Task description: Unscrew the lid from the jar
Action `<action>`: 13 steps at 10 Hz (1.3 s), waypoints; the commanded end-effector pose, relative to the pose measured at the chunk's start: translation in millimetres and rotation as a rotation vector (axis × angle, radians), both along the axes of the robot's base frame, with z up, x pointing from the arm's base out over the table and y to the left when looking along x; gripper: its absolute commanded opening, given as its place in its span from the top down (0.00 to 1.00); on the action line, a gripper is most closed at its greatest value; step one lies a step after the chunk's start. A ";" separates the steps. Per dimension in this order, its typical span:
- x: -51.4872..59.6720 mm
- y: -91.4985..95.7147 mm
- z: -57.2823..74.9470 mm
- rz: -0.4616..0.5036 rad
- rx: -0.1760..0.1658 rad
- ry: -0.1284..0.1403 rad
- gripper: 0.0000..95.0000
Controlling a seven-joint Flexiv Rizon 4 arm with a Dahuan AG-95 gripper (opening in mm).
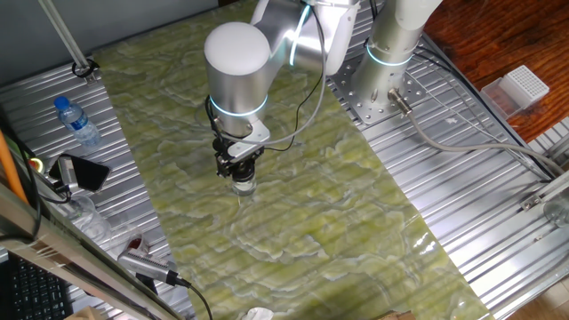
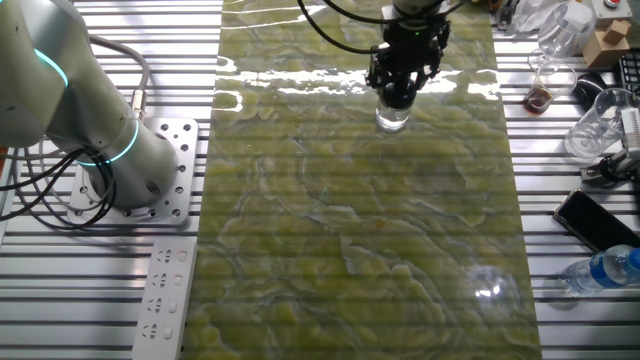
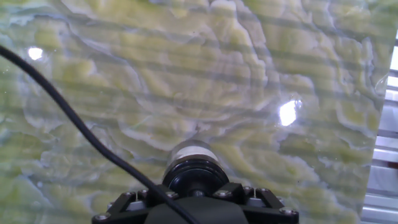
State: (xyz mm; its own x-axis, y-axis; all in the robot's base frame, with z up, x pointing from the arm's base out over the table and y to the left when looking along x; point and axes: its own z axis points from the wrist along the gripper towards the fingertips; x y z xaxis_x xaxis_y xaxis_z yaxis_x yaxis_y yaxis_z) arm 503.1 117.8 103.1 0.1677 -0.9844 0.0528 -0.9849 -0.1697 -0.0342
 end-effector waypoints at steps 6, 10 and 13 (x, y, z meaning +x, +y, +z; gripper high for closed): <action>0.4 -0.1 -2.8 -0.025 0.000 0.000 0.00; -0.5 -0.6 0.8 -0.077 0.003 0.051 0.40; -2.0 -1.2 3.9 -0.112 0.005 0.050 0.80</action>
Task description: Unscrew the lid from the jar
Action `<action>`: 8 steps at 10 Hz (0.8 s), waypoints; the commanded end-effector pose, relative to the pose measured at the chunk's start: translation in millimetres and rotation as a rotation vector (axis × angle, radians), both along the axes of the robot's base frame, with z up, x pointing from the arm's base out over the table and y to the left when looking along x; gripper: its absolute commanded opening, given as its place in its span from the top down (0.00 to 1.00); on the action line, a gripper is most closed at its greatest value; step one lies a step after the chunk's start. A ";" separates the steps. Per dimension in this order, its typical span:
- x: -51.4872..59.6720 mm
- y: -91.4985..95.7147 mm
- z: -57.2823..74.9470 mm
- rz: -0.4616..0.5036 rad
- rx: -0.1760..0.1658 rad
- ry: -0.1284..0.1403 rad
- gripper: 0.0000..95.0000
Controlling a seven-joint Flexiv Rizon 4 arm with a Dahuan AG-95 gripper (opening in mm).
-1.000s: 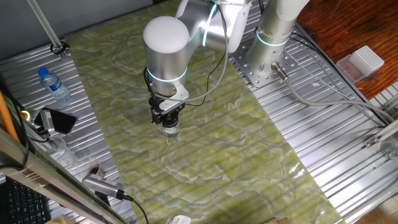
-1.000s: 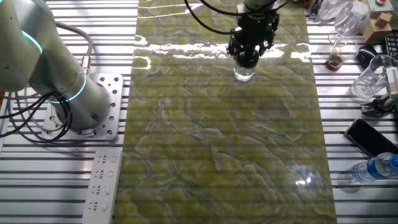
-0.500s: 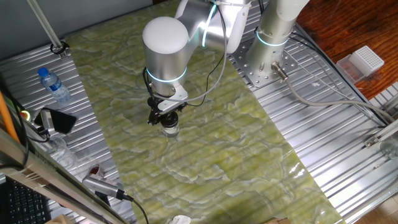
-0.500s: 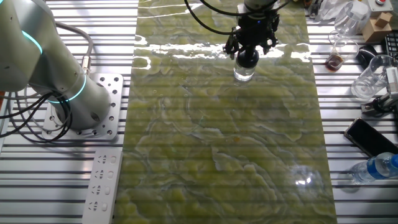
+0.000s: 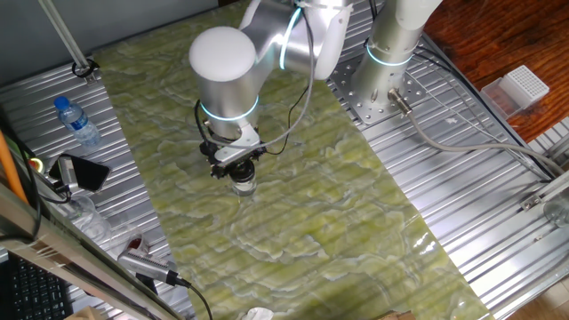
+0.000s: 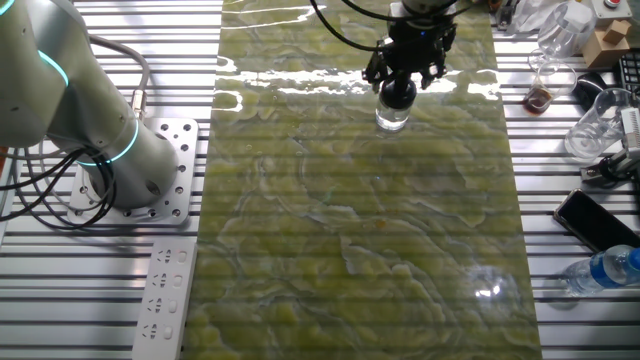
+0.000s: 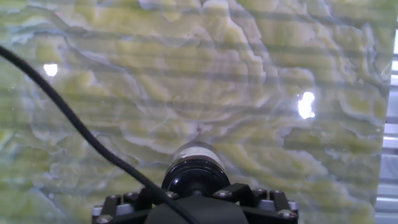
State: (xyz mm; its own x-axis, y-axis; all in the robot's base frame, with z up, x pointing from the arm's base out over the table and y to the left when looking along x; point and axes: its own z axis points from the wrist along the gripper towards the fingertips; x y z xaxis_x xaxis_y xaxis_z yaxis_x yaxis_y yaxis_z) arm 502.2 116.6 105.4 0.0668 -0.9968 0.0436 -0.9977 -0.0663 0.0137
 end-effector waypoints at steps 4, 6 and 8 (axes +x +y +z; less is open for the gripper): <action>-2.3 -0.7 10.7 -0.078 -0.007 -0.007 0.80; -2.4 -0.7 13.1 -0.102 -0.006 -0.008 0.80; -3.5 -1.0 11.8 -0.109 -0.001 -0.007 1.00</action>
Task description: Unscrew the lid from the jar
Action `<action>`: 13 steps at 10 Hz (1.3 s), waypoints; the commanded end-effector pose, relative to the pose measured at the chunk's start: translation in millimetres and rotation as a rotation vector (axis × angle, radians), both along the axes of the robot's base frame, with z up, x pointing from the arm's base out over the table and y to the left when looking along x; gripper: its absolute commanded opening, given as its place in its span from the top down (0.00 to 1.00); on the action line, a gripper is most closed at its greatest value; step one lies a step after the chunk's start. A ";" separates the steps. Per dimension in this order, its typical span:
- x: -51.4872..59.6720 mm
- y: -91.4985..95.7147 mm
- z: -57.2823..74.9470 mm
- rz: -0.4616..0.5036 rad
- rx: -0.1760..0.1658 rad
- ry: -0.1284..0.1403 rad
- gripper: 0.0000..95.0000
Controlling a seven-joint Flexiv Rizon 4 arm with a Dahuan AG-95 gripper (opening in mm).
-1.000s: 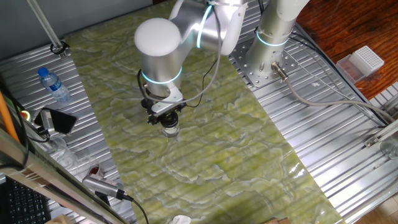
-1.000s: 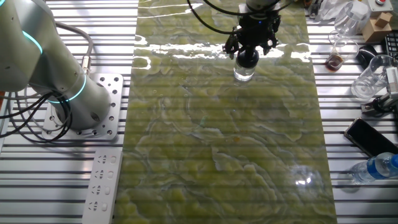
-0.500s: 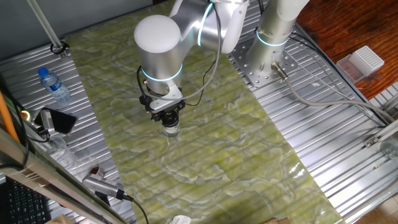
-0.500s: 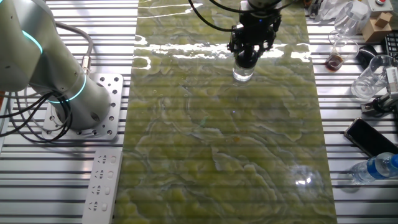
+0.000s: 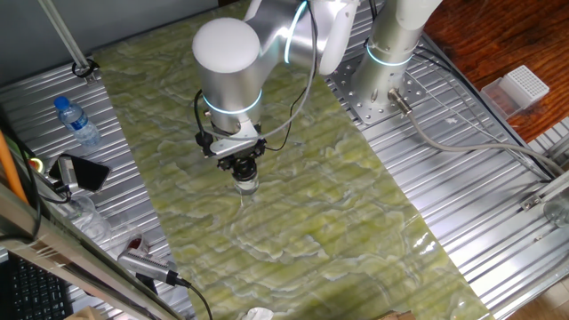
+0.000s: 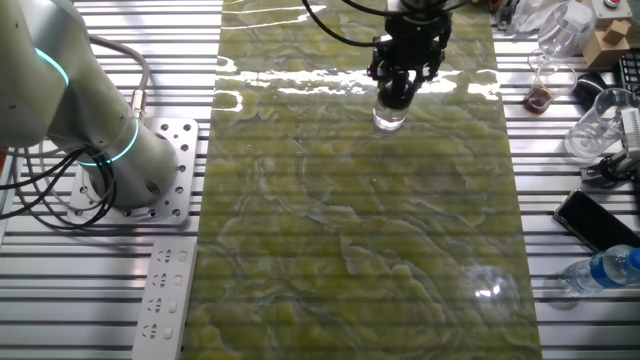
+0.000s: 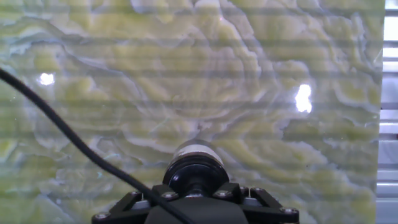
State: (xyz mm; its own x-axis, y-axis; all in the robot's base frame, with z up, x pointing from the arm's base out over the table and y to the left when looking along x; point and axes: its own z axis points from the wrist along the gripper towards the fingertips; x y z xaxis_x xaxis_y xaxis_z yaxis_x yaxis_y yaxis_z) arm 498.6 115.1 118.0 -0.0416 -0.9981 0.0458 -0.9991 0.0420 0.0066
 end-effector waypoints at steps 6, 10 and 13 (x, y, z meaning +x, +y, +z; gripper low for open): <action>-3.6 -0.6 4.3 -0.009 -0.006 0.000 1.00; -5.3 -1.1 4.6 -0.012 -0.002 -0.002 1.00; -5.5 -1.1 5.7 0.003 0.001 -0.001 1.00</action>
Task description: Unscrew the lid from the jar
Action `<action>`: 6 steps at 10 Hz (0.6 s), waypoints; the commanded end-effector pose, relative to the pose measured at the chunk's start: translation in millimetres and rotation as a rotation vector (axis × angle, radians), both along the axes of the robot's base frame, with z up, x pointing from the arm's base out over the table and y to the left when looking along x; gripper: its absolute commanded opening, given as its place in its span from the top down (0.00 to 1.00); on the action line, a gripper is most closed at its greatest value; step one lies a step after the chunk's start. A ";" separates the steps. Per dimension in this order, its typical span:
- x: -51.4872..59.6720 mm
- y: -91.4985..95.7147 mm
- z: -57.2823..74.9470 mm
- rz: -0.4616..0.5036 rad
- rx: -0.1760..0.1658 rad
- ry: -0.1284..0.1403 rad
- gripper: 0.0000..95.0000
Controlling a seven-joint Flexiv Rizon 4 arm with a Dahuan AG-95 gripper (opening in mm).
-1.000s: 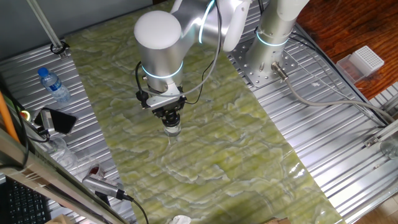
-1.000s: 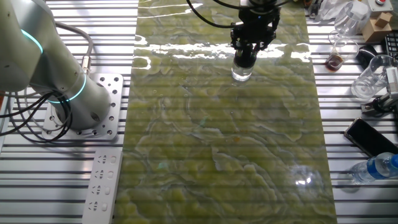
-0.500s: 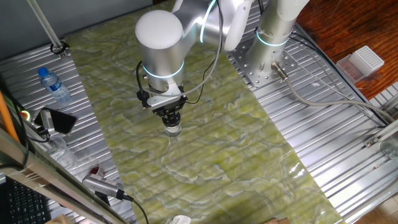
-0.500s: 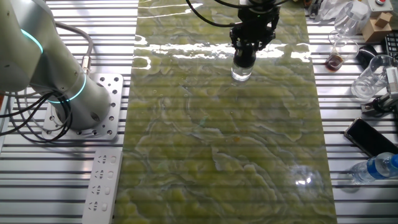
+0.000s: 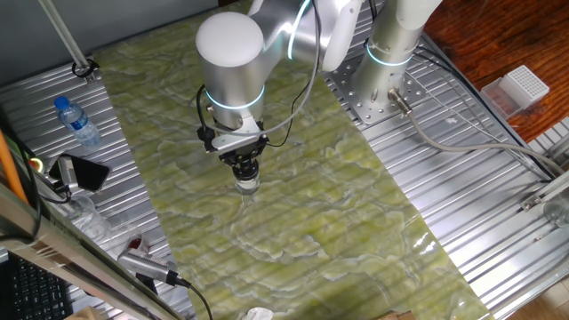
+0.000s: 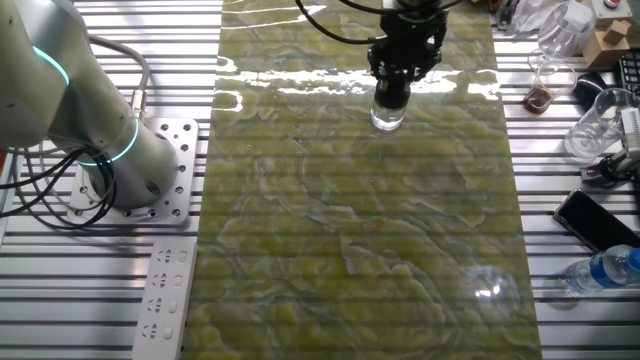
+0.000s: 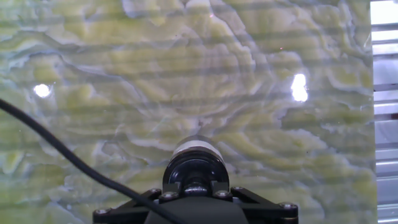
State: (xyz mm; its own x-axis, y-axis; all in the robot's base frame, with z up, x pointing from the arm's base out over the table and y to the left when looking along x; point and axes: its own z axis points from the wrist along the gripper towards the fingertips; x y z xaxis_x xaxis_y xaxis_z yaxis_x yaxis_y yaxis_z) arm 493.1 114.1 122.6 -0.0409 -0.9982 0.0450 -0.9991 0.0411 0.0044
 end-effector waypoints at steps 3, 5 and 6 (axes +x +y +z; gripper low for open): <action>-0.9 -0.3 2.8 0.007 0.000 0.001 1.00; -1.8 -0.4 7.9 0.010 0.000 0.001 1.00; -1.9 -0.3 10.1 0.011 -0.002 0.000 1.00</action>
State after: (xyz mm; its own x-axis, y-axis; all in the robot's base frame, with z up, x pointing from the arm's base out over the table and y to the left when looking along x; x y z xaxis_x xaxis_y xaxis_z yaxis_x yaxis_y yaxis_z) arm 490.4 113.4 134.0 -0.0298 -0.9984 0.0472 -0.9995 0.0300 0.0030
